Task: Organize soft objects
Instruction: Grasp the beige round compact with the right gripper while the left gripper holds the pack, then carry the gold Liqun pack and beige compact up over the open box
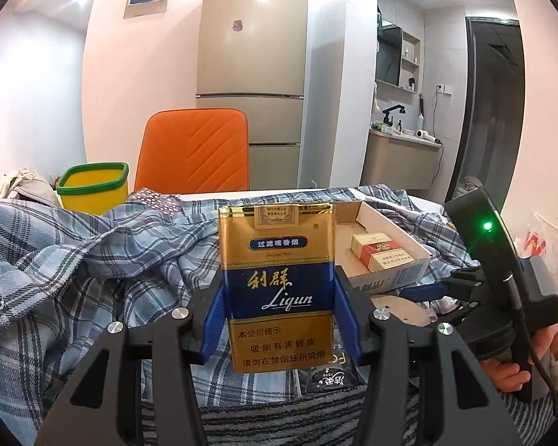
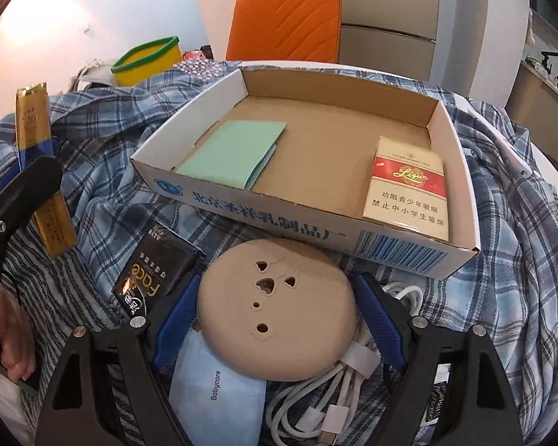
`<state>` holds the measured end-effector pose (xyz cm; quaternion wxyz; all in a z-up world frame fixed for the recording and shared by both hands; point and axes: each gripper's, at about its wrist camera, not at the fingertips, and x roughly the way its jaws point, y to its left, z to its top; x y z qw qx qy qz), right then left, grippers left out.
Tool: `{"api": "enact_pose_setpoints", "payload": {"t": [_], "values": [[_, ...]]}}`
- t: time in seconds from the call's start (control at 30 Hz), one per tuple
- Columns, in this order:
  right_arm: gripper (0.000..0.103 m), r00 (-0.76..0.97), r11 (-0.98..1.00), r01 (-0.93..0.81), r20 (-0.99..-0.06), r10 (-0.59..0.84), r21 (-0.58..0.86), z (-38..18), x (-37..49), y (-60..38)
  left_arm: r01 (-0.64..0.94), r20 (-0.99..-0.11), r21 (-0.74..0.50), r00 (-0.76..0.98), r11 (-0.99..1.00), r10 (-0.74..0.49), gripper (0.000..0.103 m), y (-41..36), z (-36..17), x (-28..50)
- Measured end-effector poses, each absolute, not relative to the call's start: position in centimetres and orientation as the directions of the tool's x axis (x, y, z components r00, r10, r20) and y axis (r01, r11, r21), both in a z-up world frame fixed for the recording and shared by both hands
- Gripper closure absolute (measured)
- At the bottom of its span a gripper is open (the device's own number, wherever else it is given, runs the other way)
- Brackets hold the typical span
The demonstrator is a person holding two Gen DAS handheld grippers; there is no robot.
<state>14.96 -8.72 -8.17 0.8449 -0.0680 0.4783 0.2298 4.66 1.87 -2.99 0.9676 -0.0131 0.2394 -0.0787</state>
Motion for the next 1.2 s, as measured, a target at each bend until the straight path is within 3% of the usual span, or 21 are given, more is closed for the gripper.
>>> {"api": "enact_pose_setpoints", "payload": {"t": [0.33, 0.57, 1.03, 1.2], "values": [[0.018, 0.402, 0.882, -0.458, -0.857, 0.321, 0.115, -8.7, 15.4, -8.5, 0.145, -0.478, -0.061, 0.864, 0.988, -0.156, 0.052, 1.6, -3.2, 5.1], [0.023, 0.458, 0.886, -0.438, -0.81, 0.366, 0.152, -7.5, 14.7, -9.9, 0.149, -0.451, -0.063, 0.878, 0.987, -0.161, 0.052, 1.7, -3.1, 4.7], [0.023, 0.782, 0.903, -0.428, -0.513, 0.353, -0.032, -1.8, 7.9, -10.8, 0.136, -0.301, -0.058, 0.942, 0.989, -0.148, 0.052, 2.4, -1.3, 1.7], [0.023, 0.86, 0.922, -0.381, -0.392, 0.327, -0.067, -0.3, 5.6, -11.4, 0.124, -0.217, -0.004, 0.969, 0.992, -0.122, 0.052, 1.7, -0.7, 0.1]]}}
